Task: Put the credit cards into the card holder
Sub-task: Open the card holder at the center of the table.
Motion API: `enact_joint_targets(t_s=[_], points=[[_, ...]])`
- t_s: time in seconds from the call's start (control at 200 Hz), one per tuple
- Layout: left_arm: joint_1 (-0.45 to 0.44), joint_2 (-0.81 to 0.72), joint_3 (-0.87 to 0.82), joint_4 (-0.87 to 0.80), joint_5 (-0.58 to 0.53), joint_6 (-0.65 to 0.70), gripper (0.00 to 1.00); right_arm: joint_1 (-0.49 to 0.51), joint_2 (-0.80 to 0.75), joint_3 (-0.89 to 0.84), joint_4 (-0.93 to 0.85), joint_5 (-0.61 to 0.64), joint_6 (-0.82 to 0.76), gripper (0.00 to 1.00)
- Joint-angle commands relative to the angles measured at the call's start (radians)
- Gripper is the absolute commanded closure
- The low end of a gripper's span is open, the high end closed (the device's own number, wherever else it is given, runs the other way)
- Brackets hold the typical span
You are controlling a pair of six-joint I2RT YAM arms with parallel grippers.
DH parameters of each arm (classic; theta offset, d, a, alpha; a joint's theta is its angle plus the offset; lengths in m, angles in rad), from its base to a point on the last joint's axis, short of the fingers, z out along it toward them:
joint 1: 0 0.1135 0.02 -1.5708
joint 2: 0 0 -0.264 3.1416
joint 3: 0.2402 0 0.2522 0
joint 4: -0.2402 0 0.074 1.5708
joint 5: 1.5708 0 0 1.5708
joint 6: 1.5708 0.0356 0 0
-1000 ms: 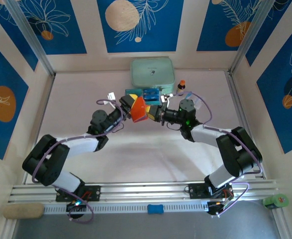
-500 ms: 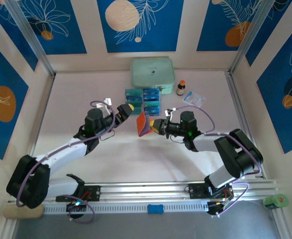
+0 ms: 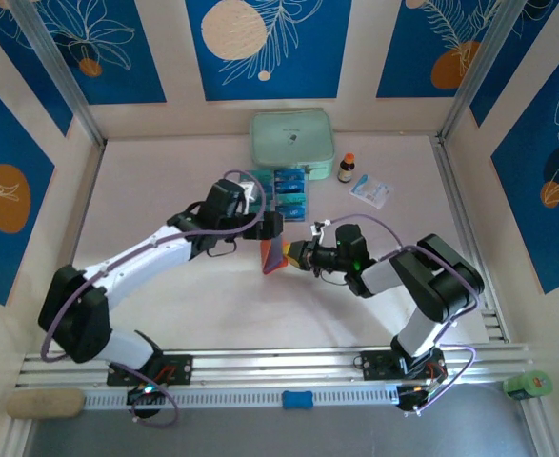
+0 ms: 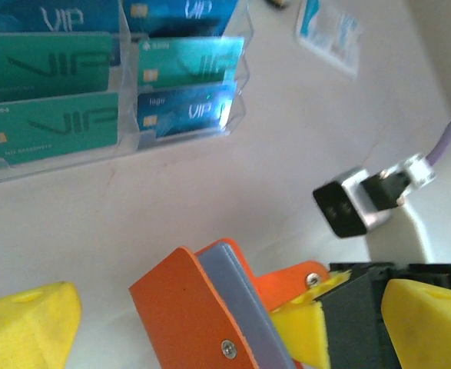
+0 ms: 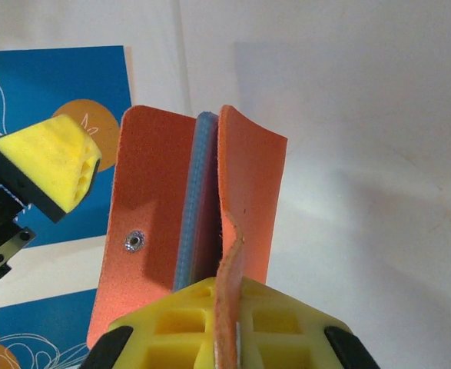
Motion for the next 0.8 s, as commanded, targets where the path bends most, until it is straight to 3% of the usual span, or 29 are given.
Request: enact_joint_targets(t_s=[0.0, 0.475, 0.795], points=[[-0.044, 0.061, 0.068, -0.164, -0.121, 0.126, 0.00, 0.010, 0.034, -0.012, 0.087, 0.020, 0.006, 1.00], [-0.057, 0.125, -0.018, -0.236, -0.303, 0.152, 0.00, 0.022, 0.076, -0.042, 0.117, 0.051, 0.013, 1.00], [-0.056, 0.122, -0.111, -0.227, -0.363, 0.154, 0.00, 0.070, 0.081, -0.082, 0.098, 0.124, 0.012, 1.00]])
